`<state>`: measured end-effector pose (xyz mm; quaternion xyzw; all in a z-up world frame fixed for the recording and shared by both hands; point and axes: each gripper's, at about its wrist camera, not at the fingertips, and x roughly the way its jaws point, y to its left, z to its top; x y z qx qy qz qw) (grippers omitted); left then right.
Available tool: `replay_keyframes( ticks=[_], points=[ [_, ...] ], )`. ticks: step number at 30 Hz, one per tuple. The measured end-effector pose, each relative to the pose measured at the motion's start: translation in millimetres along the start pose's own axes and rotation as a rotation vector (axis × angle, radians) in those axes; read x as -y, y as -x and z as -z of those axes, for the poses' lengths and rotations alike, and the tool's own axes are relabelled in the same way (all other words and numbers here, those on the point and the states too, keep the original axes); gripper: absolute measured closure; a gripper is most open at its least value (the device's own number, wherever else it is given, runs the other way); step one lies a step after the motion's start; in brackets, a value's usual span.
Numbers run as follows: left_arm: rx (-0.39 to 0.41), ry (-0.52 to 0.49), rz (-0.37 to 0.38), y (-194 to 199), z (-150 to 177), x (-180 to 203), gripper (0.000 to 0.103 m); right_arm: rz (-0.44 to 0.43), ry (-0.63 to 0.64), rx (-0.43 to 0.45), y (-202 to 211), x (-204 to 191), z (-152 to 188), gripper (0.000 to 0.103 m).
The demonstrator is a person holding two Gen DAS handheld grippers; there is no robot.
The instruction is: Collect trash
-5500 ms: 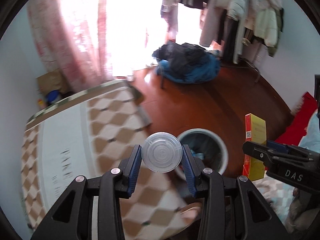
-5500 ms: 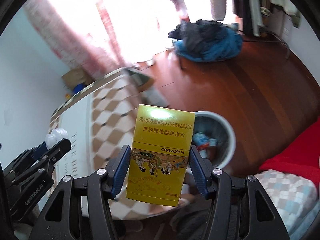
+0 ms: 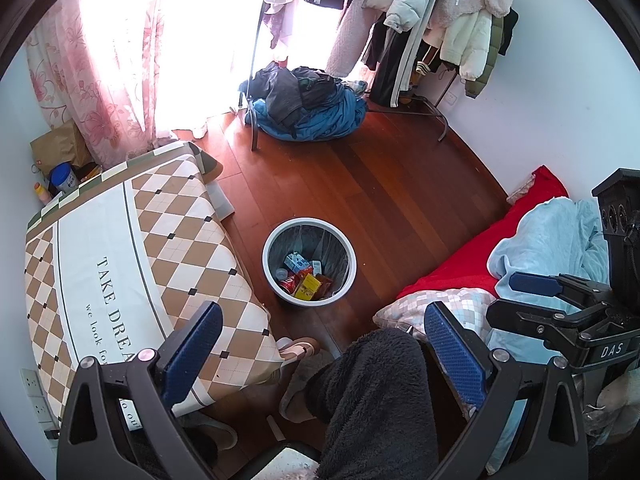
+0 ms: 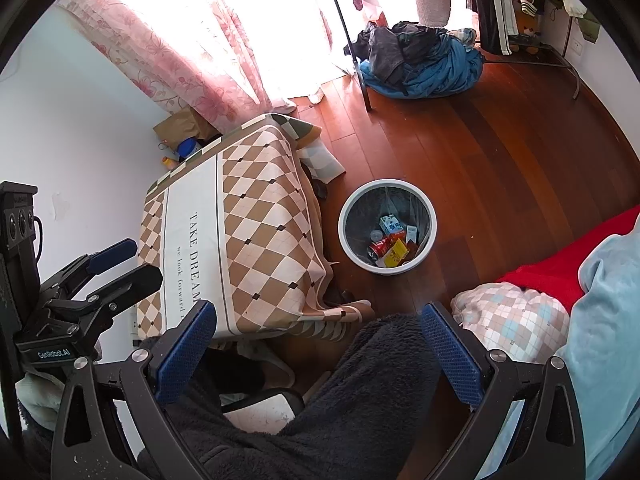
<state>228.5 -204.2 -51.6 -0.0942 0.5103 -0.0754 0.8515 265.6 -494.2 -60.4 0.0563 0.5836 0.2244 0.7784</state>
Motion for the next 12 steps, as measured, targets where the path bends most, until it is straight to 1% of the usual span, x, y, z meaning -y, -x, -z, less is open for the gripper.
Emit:
replay_keyframes(
  ticks=[12],
  points=[
    [0.009, 0.012, 0.013, 4.9, 4.4, 0.2, 0.000, 0.002, -0.002, 0.000, 0.3, -0.8, 0.6, 0.000]
  ],
)
